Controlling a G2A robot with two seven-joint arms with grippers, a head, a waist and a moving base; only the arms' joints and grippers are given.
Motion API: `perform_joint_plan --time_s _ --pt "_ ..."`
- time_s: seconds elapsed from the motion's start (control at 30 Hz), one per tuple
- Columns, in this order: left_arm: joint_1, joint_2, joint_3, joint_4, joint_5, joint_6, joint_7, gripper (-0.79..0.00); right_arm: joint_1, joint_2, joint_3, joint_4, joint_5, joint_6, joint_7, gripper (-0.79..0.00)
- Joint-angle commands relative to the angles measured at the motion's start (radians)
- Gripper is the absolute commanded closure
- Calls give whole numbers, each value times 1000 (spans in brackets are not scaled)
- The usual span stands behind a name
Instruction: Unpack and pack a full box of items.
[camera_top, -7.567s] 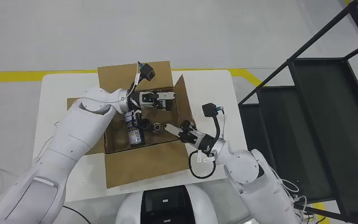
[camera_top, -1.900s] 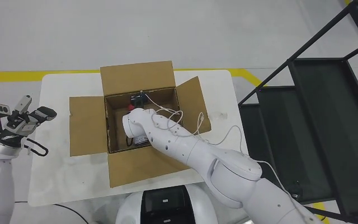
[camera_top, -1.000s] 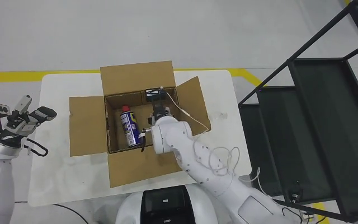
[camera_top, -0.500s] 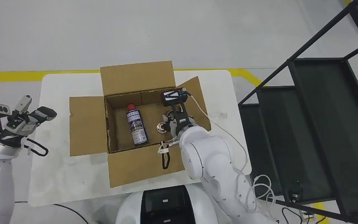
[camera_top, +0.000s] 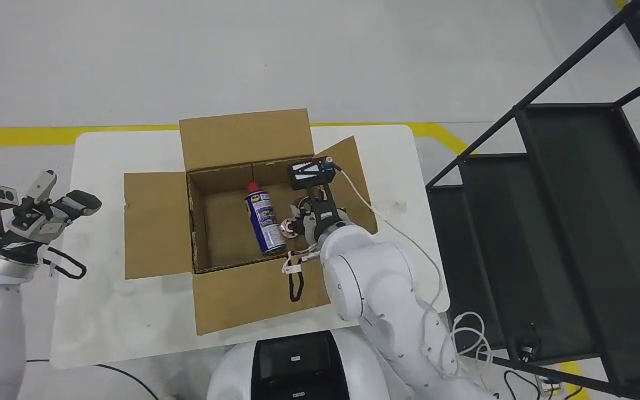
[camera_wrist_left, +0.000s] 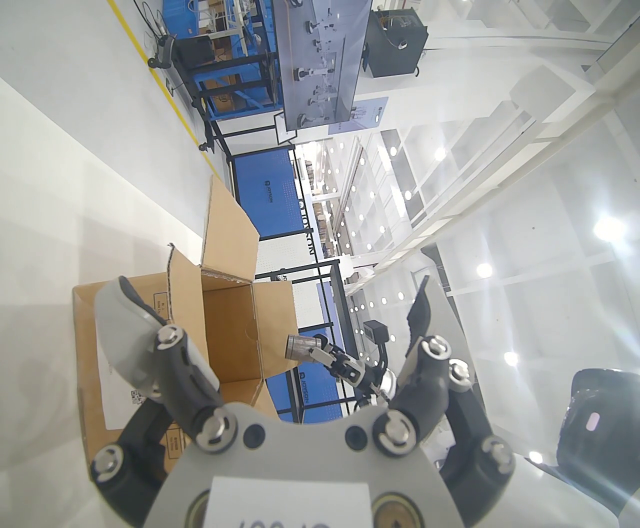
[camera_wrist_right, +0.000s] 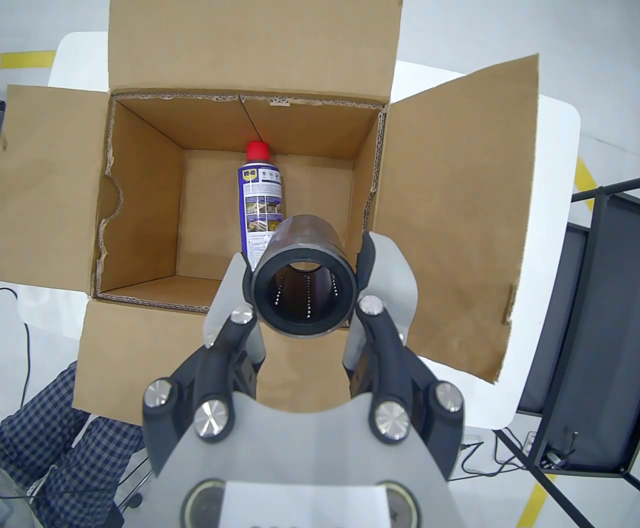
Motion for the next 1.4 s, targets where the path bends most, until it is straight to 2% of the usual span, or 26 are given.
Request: perform_joint_plan --time_s 0.0,0.07,0.4,0.57,0.7,0.87,0.97,1.23,1.37 --pt "0 0 0 0 0 0 0 -785 -1 1 0 3 -9 -8 -10 0" --pt "0 0 0 0 0 0 0 -785 -31 5 2 -6 -20 -45 -46 0" --pt "0 0 0 0 0 0 0 -785 -193 32 162 -214 -20 -202 -47 0" --pt "0 0 0 0 0 0 0 -785 -190 38 283 -214 86 -236 -86 0" --pt "0 0 0 0 0 0 0 -785 -174 42 429 -214 173 -220 -113 0" --pt "0 0 0 0 0 0 0 -785 -174 50 599 -214 282 -231 -108 0" --pt "0 0 0 0 0 0 0 -785 -189 56 664 -214 330 -250 -83 0" --pt "0 0 0 0 0 0 0 -785 -282 66 712 -214 370 -259 -56 0" --pt "0 0 0 0 0 0 0 -785 -306 70 723 -150 381 -270 -98 0"
